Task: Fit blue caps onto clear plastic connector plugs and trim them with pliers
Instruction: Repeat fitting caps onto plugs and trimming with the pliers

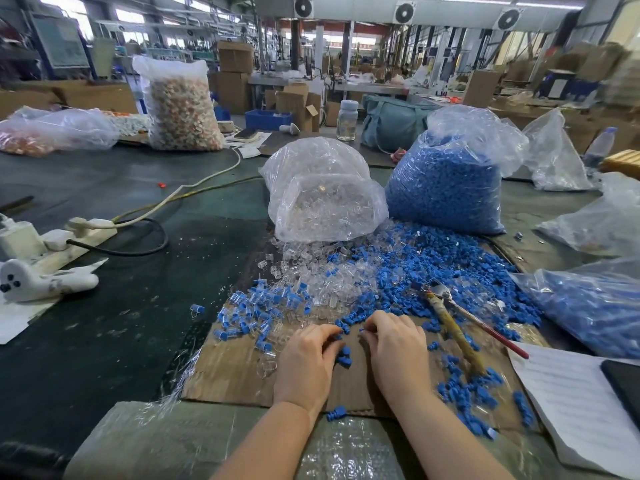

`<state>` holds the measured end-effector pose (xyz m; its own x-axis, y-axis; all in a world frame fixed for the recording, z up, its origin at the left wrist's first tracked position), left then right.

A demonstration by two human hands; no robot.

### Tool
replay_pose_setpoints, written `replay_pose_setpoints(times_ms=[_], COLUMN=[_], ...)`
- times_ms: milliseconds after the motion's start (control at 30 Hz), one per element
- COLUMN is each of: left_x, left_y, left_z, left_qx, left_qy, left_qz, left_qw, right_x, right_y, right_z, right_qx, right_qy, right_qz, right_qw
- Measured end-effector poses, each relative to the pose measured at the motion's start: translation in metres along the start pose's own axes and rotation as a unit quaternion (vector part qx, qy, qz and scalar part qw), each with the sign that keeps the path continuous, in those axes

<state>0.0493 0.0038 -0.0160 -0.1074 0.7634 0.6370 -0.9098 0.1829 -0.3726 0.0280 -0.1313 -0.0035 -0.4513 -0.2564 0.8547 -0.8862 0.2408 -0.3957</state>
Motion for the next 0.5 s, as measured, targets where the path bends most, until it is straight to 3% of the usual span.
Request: replay_pose_setpoints(times_ms=[300,500], left_x=[0.009,0.011], left_y=[0.0,0.0], left_z=[-0.004,-0.007], left_qx=[0.06,0.088], left_qy=[0.035,0.035], left_qz=[0.068,0.082], left_qw=[0.995,0.992], right_x=[0.001,-0.002], right_y=[0.008,0.008], right_z=[0.0,0.005], right_qx=[0.005,-0.011], right_qy=[-0.053,-0.059], right_qz=[0.049,0.04], right_qw=[0.997,0.997])
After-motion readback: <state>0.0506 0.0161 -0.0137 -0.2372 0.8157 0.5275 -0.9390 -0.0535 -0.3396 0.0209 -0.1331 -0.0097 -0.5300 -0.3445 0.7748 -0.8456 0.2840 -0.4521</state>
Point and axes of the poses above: each hand's wrist, its own y-axis away from the middle knuckle, its own x-axis out of the back of the hand, z = x × y, the point moved 5 cm from there along -y, towards the middle knuckle
